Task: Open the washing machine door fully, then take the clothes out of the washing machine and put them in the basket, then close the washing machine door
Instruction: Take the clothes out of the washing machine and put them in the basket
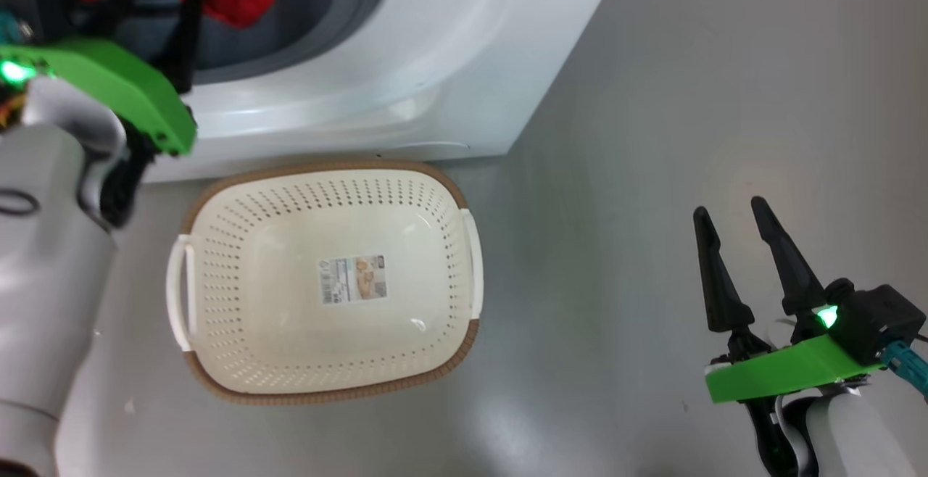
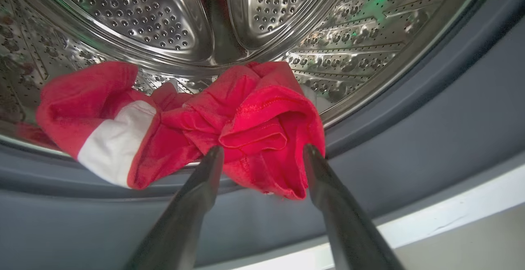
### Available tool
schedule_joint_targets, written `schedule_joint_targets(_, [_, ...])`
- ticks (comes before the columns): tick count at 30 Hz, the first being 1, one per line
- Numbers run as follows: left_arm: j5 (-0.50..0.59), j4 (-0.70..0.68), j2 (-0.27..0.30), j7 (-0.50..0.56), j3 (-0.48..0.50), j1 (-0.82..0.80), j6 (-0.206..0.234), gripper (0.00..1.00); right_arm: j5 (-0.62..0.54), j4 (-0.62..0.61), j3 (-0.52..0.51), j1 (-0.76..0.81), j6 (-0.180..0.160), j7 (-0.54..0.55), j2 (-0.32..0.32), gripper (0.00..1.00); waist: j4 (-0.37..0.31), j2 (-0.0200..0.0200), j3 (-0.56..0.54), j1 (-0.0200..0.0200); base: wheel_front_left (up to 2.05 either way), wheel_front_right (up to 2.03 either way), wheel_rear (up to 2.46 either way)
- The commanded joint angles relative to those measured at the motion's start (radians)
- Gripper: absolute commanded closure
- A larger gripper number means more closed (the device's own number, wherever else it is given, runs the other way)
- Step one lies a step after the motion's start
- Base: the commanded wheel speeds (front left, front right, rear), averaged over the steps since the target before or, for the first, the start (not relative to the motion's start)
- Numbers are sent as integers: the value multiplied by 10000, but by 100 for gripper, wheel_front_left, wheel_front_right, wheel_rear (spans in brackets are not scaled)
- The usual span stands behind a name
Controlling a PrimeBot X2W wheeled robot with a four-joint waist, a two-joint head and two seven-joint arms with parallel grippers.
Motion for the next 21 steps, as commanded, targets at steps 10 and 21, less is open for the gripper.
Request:
schedule_joint_targets(10, [-366, 1332, 960, 376, -478, -1718, 13, 0, 264, -434, 510, -412, 46, -92, -70, 0, -786, -1, 904, 0, 0, 0, 0])
schedule_joint_targets(21, [-729, 2175, 1514, 367, -1005, -2621, 13, 0, 417, -601, 730, -437, 46, -92, -70, 0, -1286, -1, 1459, 0, 0, 0, 0])
